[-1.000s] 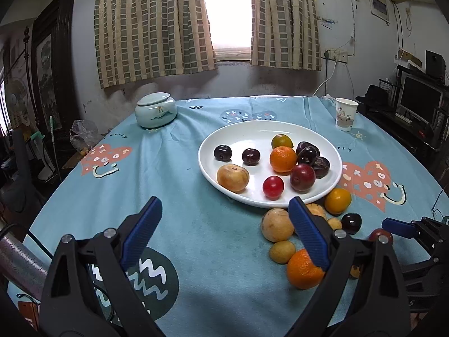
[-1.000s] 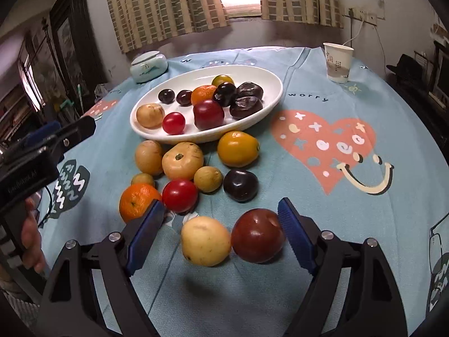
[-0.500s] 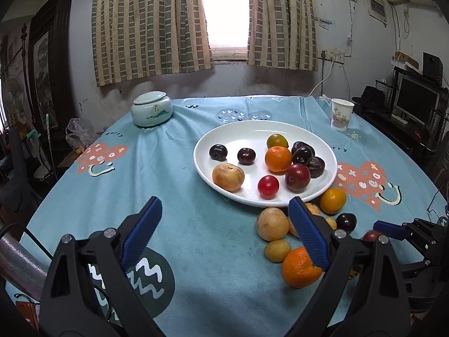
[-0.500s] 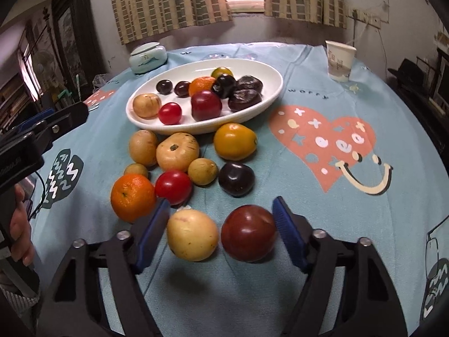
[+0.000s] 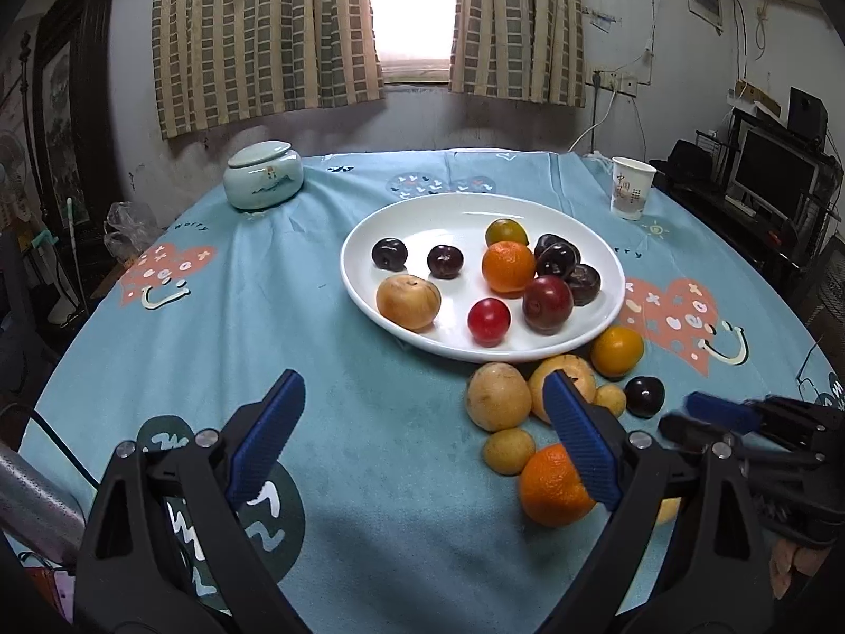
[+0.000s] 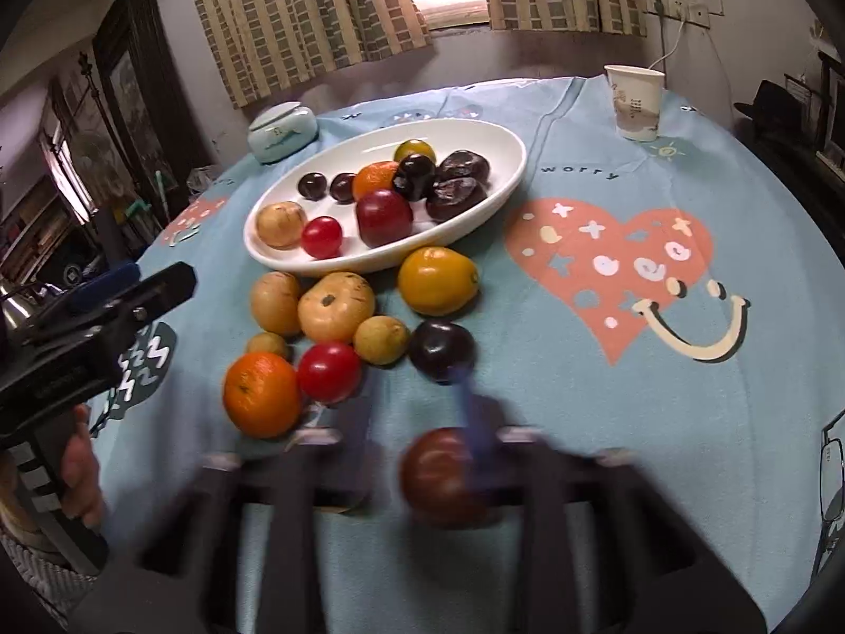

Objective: Organize fruits
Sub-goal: 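Grasp a mandarin orange with the left gripper while the right gripper grasps a red apple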

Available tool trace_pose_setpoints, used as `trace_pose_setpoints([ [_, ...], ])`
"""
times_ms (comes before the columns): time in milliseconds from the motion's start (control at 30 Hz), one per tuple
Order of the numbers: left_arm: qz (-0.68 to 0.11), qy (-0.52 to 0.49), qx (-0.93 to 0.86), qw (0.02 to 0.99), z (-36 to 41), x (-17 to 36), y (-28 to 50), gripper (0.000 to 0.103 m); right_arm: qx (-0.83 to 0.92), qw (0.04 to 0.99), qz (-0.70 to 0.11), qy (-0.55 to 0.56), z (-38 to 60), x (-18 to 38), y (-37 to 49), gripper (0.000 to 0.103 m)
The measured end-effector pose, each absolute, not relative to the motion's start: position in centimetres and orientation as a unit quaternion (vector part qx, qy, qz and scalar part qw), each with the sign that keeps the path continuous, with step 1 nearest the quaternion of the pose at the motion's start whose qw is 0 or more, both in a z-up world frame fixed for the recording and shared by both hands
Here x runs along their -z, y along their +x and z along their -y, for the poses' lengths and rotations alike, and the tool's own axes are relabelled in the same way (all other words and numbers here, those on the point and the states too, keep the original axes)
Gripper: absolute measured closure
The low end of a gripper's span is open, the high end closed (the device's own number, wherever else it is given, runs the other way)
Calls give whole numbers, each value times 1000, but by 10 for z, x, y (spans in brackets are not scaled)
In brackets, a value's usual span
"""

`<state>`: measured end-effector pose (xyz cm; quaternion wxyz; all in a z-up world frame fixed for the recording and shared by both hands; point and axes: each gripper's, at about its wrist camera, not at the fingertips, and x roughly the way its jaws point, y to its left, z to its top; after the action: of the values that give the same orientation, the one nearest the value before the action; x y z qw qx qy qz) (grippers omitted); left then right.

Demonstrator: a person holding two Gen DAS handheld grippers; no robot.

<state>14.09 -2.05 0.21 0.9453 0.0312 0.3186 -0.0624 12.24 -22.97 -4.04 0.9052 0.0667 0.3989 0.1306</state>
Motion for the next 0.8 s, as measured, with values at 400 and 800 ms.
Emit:
trace_pose_setpoints([
  [400, -358, 113, 133, 918, 58, 27, 136, 10, -142, 909, -391, -25, 208, 39, 95, 29],
  [800, -404, 86, 210, 886, 73, 51, 145, 43, -137, 904, -402, 41, 251, 39, 91, 30],
])
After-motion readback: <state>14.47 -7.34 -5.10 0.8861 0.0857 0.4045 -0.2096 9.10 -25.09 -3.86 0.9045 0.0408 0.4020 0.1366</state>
